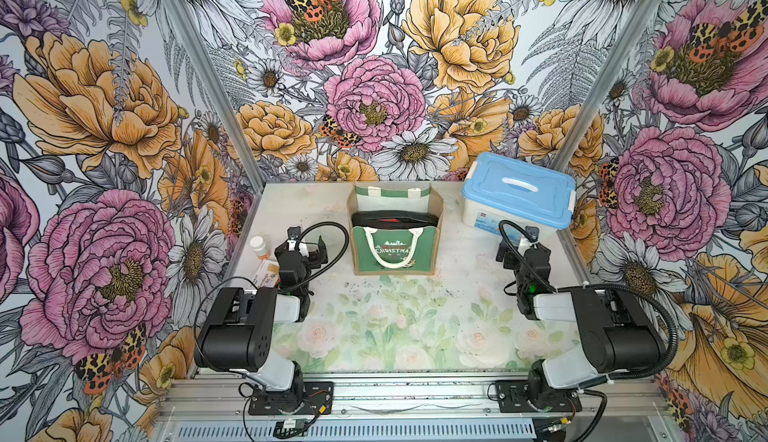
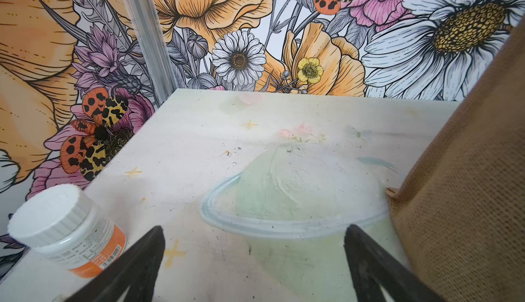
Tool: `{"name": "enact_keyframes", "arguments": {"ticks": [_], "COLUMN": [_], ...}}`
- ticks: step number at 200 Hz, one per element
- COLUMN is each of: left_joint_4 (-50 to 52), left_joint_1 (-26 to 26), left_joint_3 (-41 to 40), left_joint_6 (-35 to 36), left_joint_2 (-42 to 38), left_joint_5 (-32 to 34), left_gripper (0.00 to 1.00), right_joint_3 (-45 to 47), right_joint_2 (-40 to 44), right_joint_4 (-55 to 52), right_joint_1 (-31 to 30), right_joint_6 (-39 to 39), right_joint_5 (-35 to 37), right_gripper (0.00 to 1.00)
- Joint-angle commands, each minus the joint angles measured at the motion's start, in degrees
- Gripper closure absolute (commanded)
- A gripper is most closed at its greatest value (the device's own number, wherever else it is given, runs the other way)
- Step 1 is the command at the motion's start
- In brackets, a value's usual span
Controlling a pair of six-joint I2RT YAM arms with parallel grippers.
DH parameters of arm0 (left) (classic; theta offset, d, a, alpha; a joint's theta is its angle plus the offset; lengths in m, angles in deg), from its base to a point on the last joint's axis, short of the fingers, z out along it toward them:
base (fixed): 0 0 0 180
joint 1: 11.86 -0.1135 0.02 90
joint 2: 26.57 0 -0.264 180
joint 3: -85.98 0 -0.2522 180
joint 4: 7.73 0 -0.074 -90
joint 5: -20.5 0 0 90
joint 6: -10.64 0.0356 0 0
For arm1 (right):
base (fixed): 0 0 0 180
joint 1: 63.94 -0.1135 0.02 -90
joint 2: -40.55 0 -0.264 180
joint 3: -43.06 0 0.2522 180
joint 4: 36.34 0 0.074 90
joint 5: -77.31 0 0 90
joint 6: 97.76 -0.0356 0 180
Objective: Remove the ping pong set from the canvas bag
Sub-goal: Pick up the ping pong set from the canvas bag.
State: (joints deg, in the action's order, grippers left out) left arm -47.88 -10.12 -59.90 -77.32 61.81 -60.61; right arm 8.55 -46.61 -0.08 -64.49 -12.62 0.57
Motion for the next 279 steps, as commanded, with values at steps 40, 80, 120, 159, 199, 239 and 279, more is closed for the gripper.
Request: {"name": "enact_keyframes", "arguments": {"ticks": [40,80,120,159,199,239,279], "left_joint_4": [-0.32,-0.32,-2.34,-5.68,2.59,17.4,35.63], "left_joint_1": [-0.5,-0.73,-1.03,-1.74,-1.91,-2.51,-4.82], "left_joint_3": [0.8,0.82,-0.29,-2.01,-0.5,5.06,16.27], "left_joint_6": [0.42,0.27,0.33,0.03,-0.23,-0.9,-3.35], "left_joint_2": [0.22,0.22,0.13,-0.41,-6.23,-13.31,-13.06], "left_joint_5": [-2.91,-3.34,-4.52,-6.17,-6.91,-7.7,-10.38], "left_gripper": [0.01,0.01,0.01,0.01,0.01,0.01,0.02], "right_joint_3": [-0.54,0.1,0.57,1.24,-0.36,-10.4,-32.46], "right_joint_2": [-0.1,0.14,0.32,1.9,7.06,11.44,8.32], "right_joint_4": [1.64,2.67,3.52,3.42,-3.95,-24.84,-60.94], "right_joint_1": [-0.14,-0.1,-0.09,-0.23,-0.32,-0.76,-1.5], "right_joint_6": [0.29,0.41,0.61,0.7,0.64,-4.51,-22.76], "right_joint_5": [-1.24,-1.64,-2.0,-2.12,-1.58,7.24,19.86], "right_gripper": [0.0,0.0,0.01,0.01,0.0,0.01,0.0]}}
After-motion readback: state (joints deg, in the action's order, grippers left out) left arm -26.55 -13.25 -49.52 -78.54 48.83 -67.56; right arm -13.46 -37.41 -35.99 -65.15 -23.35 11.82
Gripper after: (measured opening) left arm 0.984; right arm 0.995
